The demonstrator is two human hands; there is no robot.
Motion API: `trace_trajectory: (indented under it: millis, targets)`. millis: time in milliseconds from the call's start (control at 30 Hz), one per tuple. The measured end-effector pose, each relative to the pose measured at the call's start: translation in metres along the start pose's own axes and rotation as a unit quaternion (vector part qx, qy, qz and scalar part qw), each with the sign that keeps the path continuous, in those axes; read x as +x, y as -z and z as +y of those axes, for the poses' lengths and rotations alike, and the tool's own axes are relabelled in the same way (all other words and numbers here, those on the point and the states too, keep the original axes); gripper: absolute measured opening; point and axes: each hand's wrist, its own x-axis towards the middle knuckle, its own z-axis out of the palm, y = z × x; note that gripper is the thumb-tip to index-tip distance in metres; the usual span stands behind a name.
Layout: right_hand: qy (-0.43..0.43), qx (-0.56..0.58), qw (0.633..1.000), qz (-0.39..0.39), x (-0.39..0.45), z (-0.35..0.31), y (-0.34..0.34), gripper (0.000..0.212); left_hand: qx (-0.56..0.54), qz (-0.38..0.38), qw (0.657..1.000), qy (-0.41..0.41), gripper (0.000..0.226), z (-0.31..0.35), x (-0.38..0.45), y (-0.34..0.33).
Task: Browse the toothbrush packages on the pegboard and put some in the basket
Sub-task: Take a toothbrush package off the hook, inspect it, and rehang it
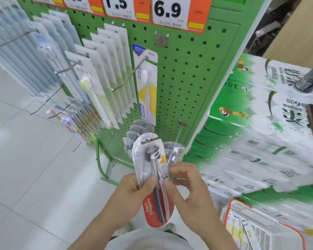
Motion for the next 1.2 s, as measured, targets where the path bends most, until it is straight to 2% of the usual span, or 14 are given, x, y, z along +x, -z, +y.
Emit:
trace_trajectory:
  millis: [67,167,267,300,367,433,533,600,667,867,1067,1200]
  targets:
    - [-0.051,0.030,0.998,0.010,0.007,0.001,0.006,0.036,-0.013,-0.031,0.999,0.019,0.024,0.001,0.003,0.002]
    - [-0.053,0.029,0.998,-0.024,0.017,0.003,0.018,0.034,0.001,-0.041,0.999,0.017,0.032,0.007,0.009,-0.005]
    - [-0.057,0.037,0.997,0.036,0.023,0.010,0.032,0.025,0.005,0.066,0.998,-0.003,0.019,0.012,0.017,-0.021]
    - [-0.057,0.031,0.997,0.050,0.024,0.011,0.037,0.023,0.019,0.095,0.995,-0.020,0.021,0.015,0.020,-0.027]
    - [-0.037,0.008,0.996,0.079,0.027,0.009,0.049,0.017,0.089,0.122,0.986,-0.075,0.033,0.016,0.026,-0.035]
    - [-0.018,-0.034,0.991,0.131,0.033,0.012,0.065,0.020,0.198,0.117,0.965,-0.123,0.040,0.011,0.036,-0.041]
    - [-0.009,-0.224,0.959,0.173,0.048,0.037,0.087,0.023,0.320,0.095,0.928,-0.164,0.047,0.000,0.054,-0.045]
    - [-0.044,-0.314,0.936,0.152,0.062,0.061,0.094,0.028,0.344,0.084,0.921,-0.165,0.053,-0.004,0.065,-0.049]
    - [-0.065,-0.358,0.926,0.104,0.078,0.077,0.094,0.030,0.345,0.074,0.925,-0.143,0.056,-0.006,0.071,-0.052]
    - [-0.083,-0.381,0.921,0.002,0.117,0.087,0.073,0.030,0.361,0.083,0.921,-0.119,0.057,-0.010,0.083,-0.058]
    - [-0.068,-0.325,0.943,0.018,0.127,0.089,0.064,0.023,0.383,0.106,0.910,-0.115,0.052,-0.014,0.092,-0.057]
    - [-0.072,-0.279,0.957,0.041,0.125,0.090,0.064,0.015,0.380,0.124,0.911,-0.104,0.059,-0.014,0.097,-0.057]
